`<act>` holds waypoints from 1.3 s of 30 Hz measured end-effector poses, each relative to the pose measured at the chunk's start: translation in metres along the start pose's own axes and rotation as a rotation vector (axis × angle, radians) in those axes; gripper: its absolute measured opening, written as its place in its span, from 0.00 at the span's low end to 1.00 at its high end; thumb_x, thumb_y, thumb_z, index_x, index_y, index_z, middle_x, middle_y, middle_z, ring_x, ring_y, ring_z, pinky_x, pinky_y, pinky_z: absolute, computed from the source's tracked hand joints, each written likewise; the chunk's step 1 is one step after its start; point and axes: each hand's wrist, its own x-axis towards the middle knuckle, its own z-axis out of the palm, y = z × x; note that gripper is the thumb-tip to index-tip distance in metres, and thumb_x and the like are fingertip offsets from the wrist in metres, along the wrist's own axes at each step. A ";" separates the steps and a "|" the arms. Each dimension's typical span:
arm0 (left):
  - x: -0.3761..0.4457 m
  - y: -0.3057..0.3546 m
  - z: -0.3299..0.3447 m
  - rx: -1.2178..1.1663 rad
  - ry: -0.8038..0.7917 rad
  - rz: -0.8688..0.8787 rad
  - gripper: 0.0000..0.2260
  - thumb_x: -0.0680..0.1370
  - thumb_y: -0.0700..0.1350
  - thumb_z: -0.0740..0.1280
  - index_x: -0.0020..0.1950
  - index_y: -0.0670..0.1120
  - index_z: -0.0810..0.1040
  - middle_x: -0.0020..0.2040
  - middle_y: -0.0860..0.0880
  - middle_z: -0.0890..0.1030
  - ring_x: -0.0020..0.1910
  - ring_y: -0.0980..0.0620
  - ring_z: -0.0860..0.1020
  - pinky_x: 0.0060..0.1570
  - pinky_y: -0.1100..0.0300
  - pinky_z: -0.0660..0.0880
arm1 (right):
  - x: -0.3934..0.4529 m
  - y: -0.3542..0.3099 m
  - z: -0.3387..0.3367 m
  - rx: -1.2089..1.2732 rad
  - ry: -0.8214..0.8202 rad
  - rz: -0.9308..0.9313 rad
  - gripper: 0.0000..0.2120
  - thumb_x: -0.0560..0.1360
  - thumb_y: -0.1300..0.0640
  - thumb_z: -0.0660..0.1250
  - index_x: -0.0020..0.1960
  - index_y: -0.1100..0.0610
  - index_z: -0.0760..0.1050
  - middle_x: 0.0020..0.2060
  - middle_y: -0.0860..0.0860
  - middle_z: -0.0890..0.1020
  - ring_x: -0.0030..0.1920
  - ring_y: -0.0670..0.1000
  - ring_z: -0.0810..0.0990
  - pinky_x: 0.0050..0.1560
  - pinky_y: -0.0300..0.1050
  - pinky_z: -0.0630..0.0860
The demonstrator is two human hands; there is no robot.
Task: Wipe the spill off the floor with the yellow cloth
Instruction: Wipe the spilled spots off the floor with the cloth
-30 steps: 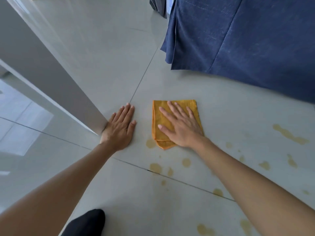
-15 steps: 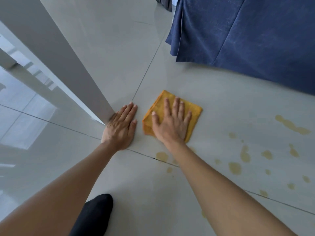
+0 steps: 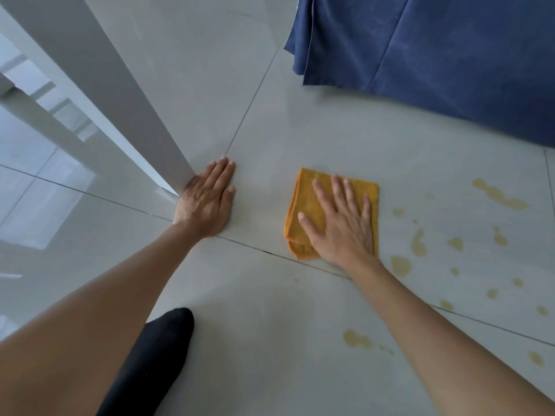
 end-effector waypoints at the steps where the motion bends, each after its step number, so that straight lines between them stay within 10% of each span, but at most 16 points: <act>1: 0.000 0.001 0.000 -0.003 0.007 0.001 0.24 0.81 0.53 0.46 0.77 0.50 0.56 0.78 0.51 0.57 0.76 0.51 0.55 0.73 0.54 0.52 | 0.004 -0.006 0.001 0.004 0.013 0.090 0.35 0.76 0.33 0.49 0.79 0.44 0.45 0.79 0.50 0.44 0.78 0.51 0.40 0.74 0.61 0.38; 15: -0.019 0.051 0.005 -0.046 -0.093 -0.055 0.24 0.82 0.54 0.44 0.78 0.52 0.48 0.79 0.53 0.47 0.77 0.52 0.45 0.74 0.47 0.43 | -0.102 -0.038 0.010 0.078 -0.032 -0.104 0.34 0.76 0.34 0.49 0.79 0.43 0.47 0.79 0.49 0.45 0.79 0.52 0.43 0.74 0.62 0.36; 39: -0.014 0.169 0.033 -0.121 -0.059 0.010 0.24 0.81 0.54 0.49 0.77 0.53 0.55 0.78 0.53 0.52 0.77 0.52 0.48 0.74 0.47 0.42 | -0.217 0.138 -0.014 -0.052 0.003 0.331 0.34 0.74 0.31 0.48 0.78 0.42 0.53 0.79 0.47 0.52 0.78 0.52 0.53 0.73 0.62 0.51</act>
